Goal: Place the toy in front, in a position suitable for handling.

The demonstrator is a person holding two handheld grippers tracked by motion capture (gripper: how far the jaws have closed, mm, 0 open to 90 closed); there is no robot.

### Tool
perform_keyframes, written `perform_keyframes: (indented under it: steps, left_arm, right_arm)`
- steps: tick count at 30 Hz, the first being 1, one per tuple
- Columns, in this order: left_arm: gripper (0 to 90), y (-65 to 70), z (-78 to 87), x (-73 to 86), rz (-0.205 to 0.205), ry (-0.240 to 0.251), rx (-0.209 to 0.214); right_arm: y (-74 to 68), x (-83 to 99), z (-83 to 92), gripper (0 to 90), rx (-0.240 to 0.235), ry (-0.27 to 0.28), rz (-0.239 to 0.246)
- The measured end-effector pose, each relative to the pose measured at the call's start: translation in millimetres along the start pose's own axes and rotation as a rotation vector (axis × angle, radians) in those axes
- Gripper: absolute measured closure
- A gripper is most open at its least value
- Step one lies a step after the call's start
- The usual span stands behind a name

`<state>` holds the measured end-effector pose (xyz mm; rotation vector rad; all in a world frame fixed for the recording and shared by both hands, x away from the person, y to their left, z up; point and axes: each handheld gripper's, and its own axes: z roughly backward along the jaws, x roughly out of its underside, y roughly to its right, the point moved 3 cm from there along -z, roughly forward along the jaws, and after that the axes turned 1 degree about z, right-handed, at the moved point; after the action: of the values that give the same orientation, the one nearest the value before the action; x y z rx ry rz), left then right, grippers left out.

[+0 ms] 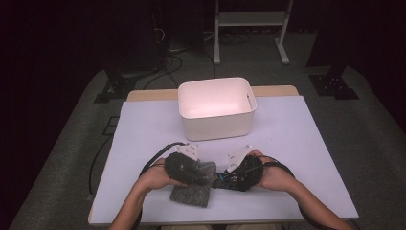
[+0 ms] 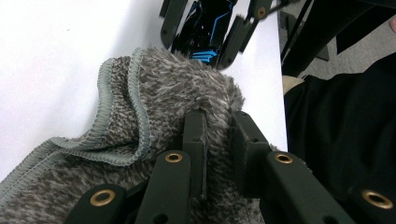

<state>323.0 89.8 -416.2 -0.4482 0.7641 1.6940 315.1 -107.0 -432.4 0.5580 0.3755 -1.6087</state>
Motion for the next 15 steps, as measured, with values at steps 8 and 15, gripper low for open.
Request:
perform_keyframes:
  steps: [8, 15]
  left_arm:
    - [77.5, -6.1, 2.7, 9.3, 0.019, 0.011, 0.001]
    - [77.5, -7.2, -0.9, 6.9, 0.014, 0.007, 0.009]
  right_arm:
    - [2.4, -2.7, -6.1, 53.1, -0.003, -0.044, 0.007]
    - [2.9, -3.3, -12.9, 54.2, -0.013, -0.061, 0.008]
